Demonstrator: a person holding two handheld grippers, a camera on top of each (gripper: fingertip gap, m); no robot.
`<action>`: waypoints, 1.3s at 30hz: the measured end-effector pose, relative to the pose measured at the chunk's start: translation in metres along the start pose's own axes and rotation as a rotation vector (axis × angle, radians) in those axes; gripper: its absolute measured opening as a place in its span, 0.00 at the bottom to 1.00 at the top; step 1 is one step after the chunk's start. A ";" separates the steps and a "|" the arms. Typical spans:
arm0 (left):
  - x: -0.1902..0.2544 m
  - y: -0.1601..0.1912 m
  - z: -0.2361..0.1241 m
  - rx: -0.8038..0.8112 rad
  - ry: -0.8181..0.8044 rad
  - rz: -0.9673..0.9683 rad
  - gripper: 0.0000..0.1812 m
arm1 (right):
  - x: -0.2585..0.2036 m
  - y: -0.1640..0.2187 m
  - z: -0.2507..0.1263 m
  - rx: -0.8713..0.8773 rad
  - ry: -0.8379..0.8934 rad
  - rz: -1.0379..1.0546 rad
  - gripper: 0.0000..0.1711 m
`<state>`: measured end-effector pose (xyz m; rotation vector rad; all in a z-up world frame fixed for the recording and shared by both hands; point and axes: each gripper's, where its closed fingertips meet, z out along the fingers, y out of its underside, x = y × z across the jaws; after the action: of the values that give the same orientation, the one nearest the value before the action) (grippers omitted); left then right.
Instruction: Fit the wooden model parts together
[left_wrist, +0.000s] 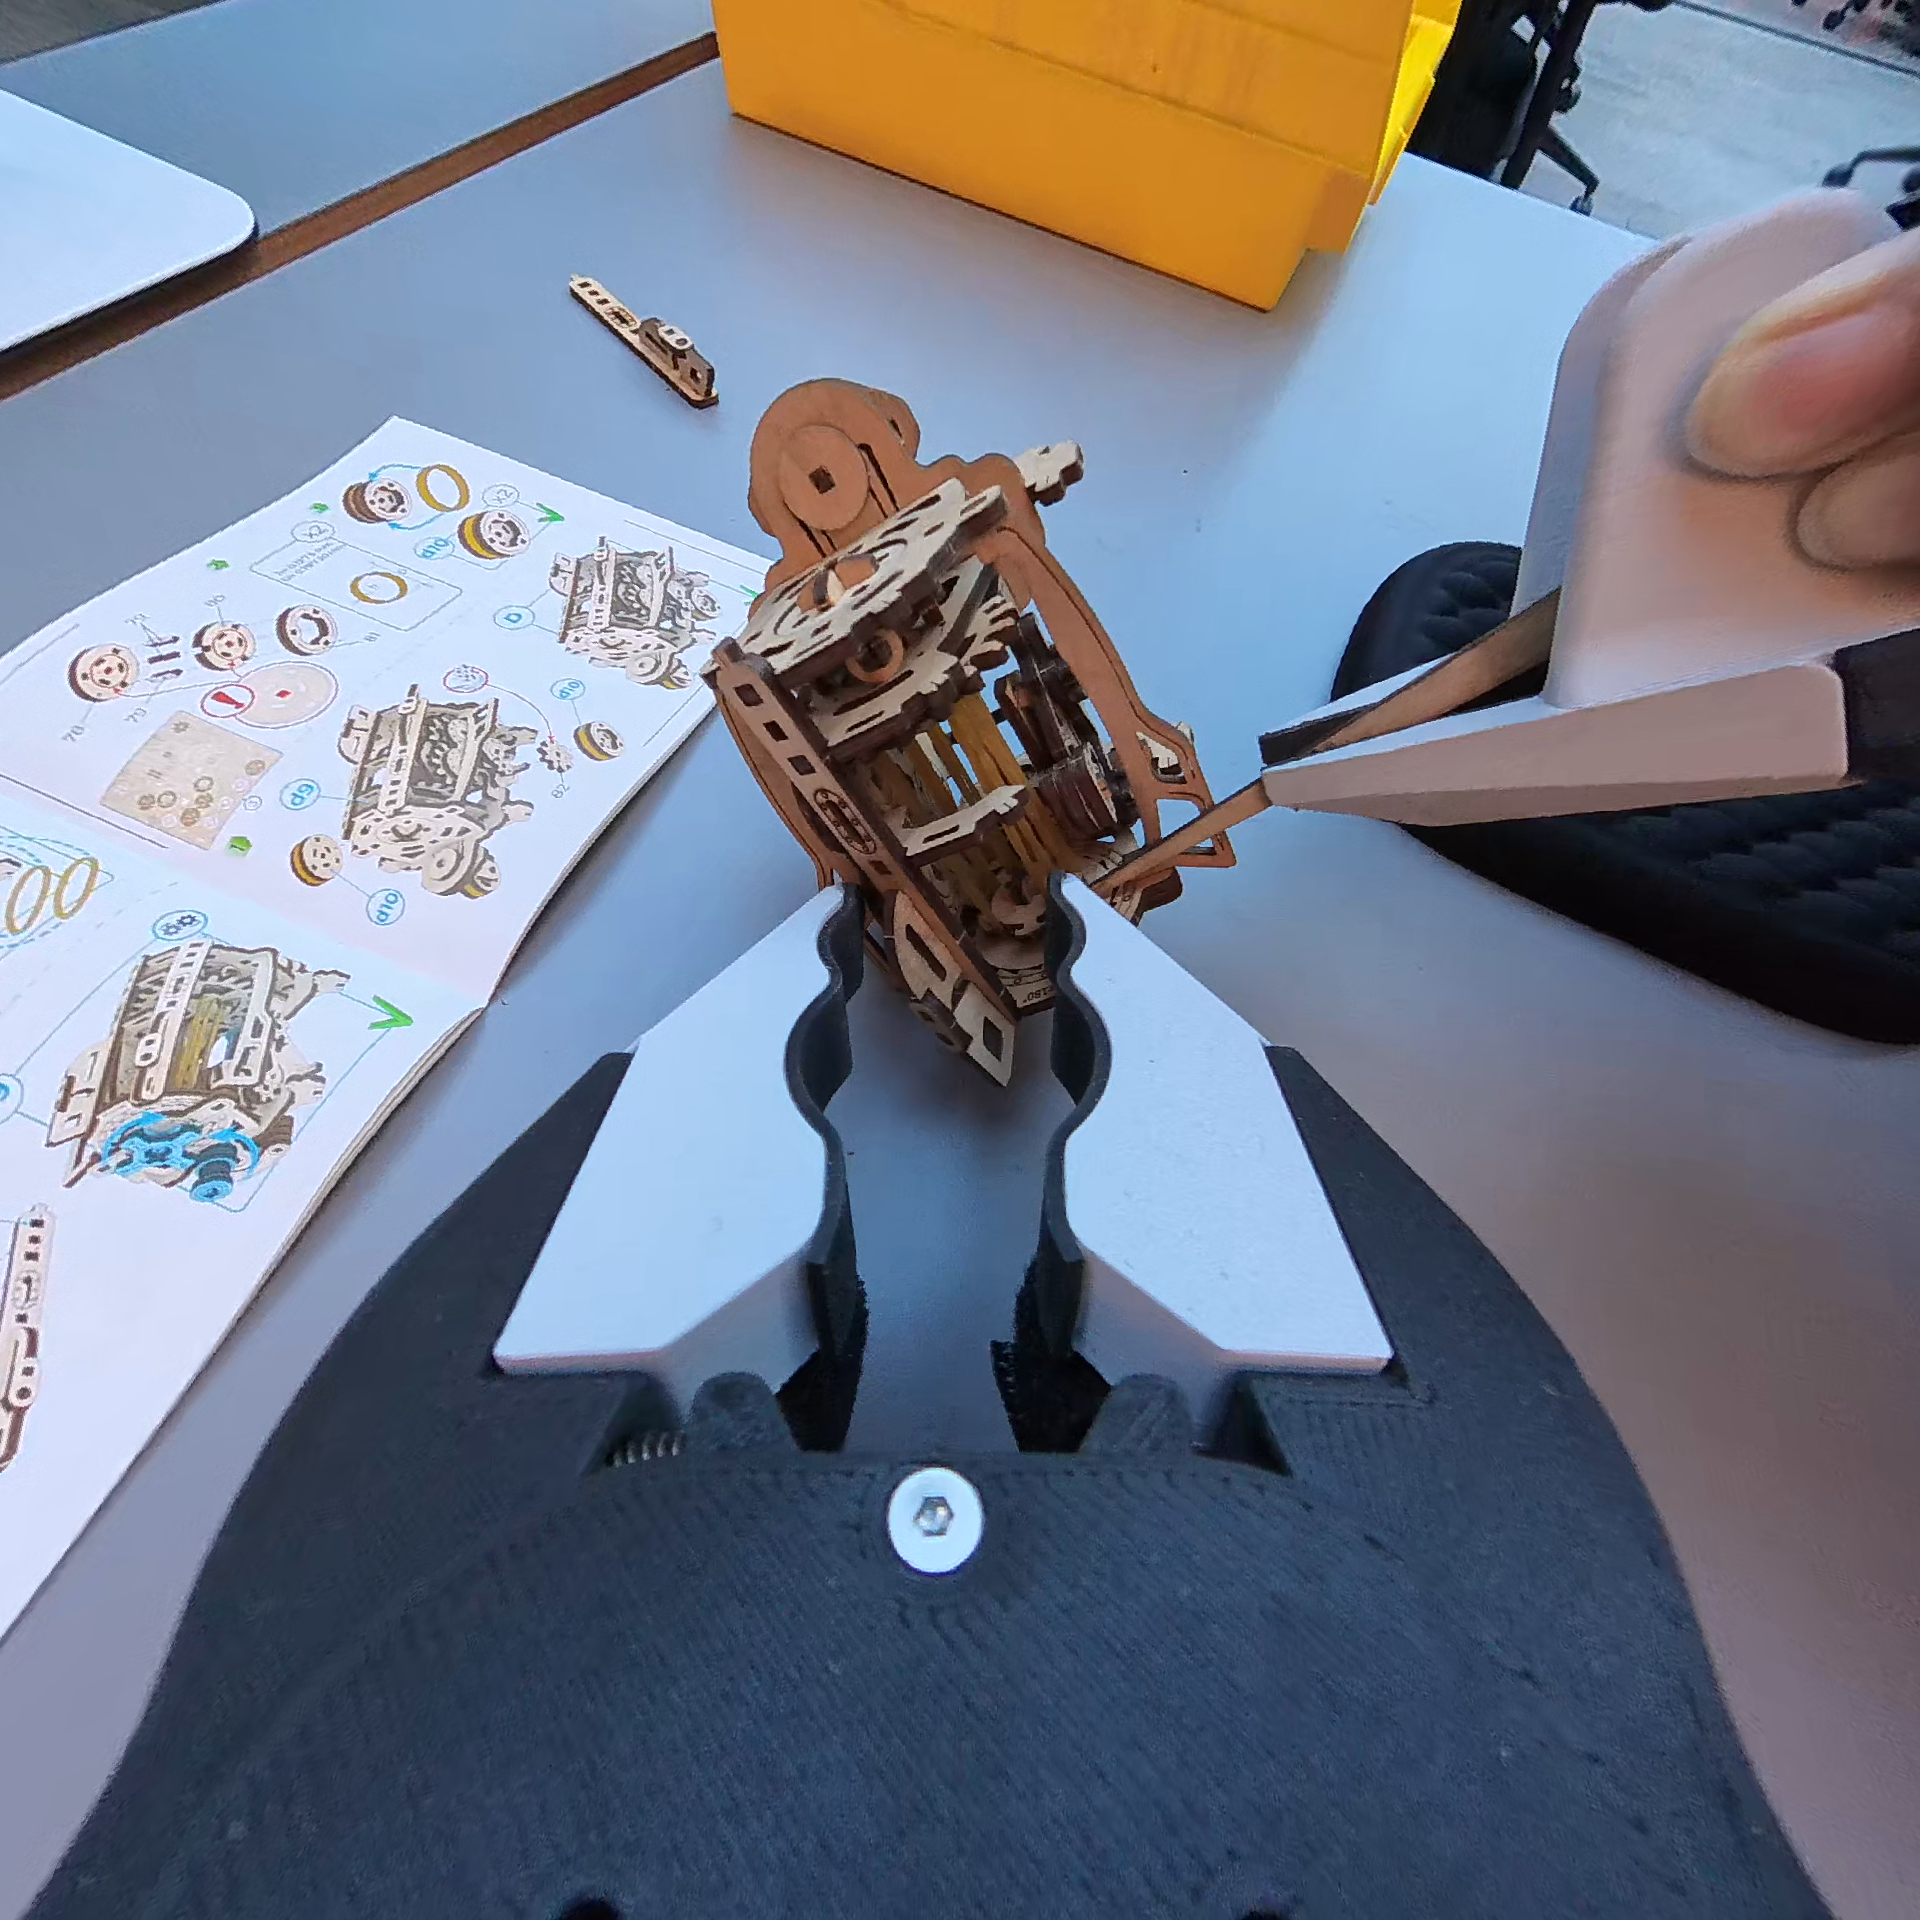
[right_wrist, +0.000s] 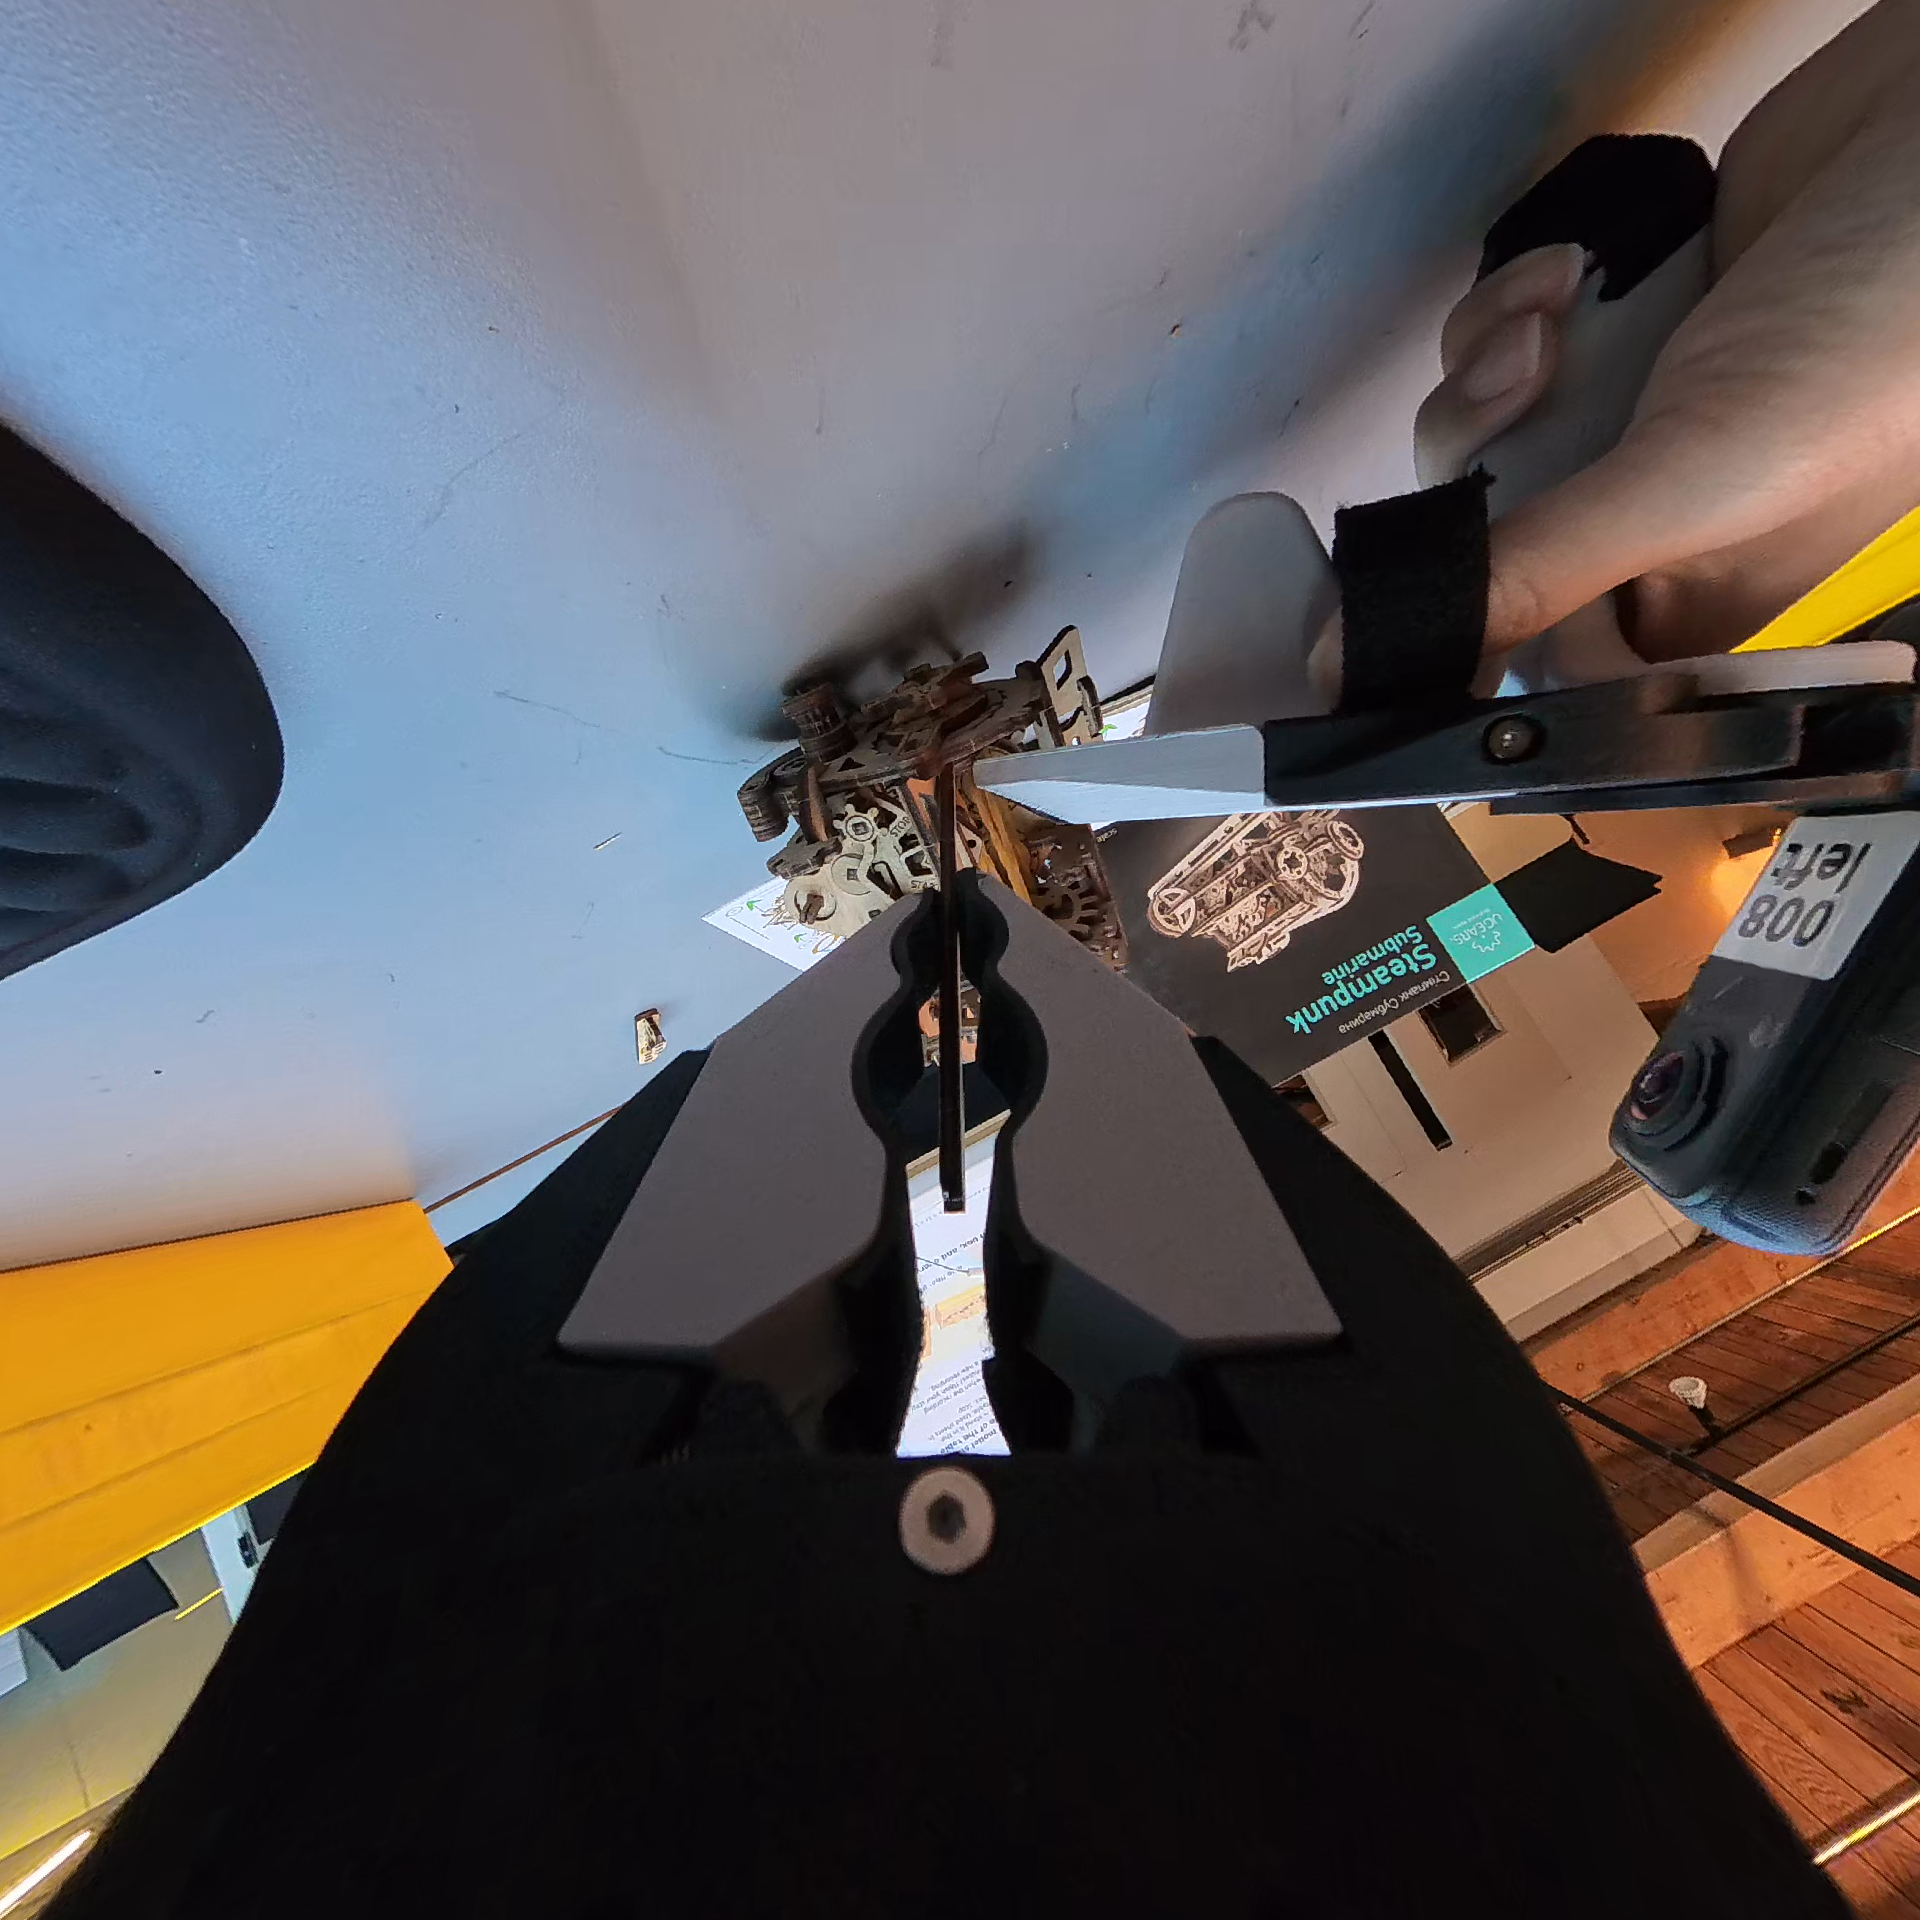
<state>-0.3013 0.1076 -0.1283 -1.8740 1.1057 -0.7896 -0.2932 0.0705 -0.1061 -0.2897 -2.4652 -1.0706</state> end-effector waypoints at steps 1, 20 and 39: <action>0.000 0.000 0.000 -0.004 0.002 0.002 0.18 | 0.000 0.000 0.000 0.000 0.000 0.000 0.01; -0.005 0.001 0.002 -0.042 -0.063 0.069 0.13 | 0.000 -0.001 -0.001 0.006 0.009 0.024 0.01; -0.007 0.000 0.002 -0.047 -0.086 0.100 0.12 | 0.003 0.000 0.000 -0.007 0.018 0.080 0.01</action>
<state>-0.3023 0.1143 -0.1306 -1.8585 1.1625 -0.6260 -0.2958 0.0699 -0.1049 -0.3756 -2.4135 -1.0437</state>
